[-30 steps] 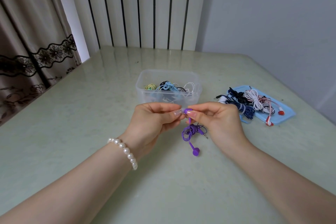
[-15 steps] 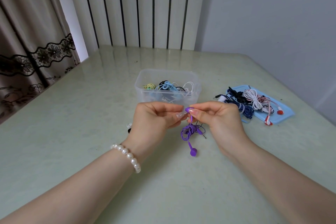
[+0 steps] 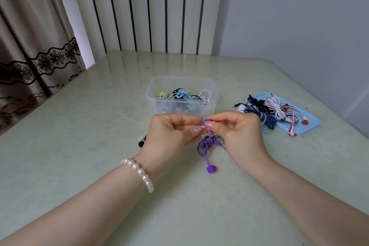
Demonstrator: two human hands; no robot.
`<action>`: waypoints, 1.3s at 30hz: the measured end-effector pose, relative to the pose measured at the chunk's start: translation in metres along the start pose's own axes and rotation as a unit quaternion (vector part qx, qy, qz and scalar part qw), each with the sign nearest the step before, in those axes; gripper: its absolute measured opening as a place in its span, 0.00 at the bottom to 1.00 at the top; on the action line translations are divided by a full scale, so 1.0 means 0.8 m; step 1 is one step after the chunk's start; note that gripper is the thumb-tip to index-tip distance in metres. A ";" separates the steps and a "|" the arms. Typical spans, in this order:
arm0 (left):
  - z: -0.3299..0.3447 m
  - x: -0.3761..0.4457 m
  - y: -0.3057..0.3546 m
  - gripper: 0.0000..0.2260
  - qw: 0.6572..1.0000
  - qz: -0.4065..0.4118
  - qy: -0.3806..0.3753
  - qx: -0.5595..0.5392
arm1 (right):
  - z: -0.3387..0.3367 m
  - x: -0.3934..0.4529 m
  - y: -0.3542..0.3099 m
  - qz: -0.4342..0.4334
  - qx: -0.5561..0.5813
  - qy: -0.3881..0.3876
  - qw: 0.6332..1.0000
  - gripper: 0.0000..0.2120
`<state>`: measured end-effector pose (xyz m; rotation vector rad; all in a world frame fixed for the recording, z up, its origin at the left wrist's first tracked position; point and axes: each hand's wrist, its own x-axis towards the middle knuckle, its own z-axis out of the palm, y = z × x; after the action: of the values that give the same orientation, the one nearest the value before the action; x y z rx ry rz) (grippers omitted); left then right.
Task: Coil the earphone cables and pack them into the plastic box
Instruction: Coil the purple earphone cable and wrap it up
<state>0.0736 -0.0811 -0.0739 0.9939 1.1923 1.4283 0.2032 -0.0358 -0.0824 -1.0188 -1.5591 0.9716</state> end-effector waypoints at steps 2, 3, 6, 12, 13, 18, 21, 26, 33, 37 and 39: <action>0.001 -0.001 0.000 0.08 0.999 -0.016 -0.006 -0.032 | 0.001 -0.002 0.002 -0.021 -0.024 0.020 0.999 0.15; 0.001 -0.002 0.000 0.08 0.998 -0.025 -0.011 -0.048 | 0.002 -0.003 0.003 -0.040 -0.038 0.032 0.998 0.14; 0.001 -0.004 0.003 0.09 0.993 -0.062 -0.029 -0.101 | 0.005 -0.005 0.005 -0.132 -0.091 0.059 0.985 0.05; -0.006 -0.003 0.012 0.08 0.986 -0.080 -0.042 -0.137 | -0.005 0.000 0.004 -0.163 -0.066 0.002 0.984 0.10; -0.006 -0.003 0.012 0.07 0.989 -0.069 -0.039 -0.123 | -0.007 0.001 0.002 -0.152 -0.056 -0.014 0.987 0.12; -0.003 -0.003 0.008 0.08 0.999 0.018 -0.022 0.017 | -0.013 0.008 -0.007 -0.028 0.063 -0.065 0.996 0.10; -0.005 0.000 0.008 0.09 0.999 0.026 -0.005 0.024 | -0.014 0.007 -0.010 0.003 0.093 -0.081 0.992 0.09; -0.005 0.001 0.004 0.08 0.997 0.063 -0.001 0.052 | -0.011 0.000 -0.014 0.007 0.110 -0.100 0.989 0.09; -0.007 0.000 0.003 0.06 0.996 -0.048 -0.032 -0.074 | -0.011 -0.001 -0.014 -0.046 0.086 -0.079 0.992 0.11; -0.005 0.000 0.002 0.06 0.995 -0.050 -0.025 -0.085 | -0.010 -0.004 -0.012 -0.117 0.002 -0.049 0.992 0.15; -0.003 -0.001 0.004 0.08 0.994 -0.043 -0.025 -0.098 | -0.011 -0.003 -0.011 -0.109 0.003 -0.037 0.993 0.15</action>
<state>0.0710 -0.0823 -0.0714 0.8286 1.0230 1.4145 0.2107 -0.0397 -0.0732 -0.7957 -1.6894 0.8692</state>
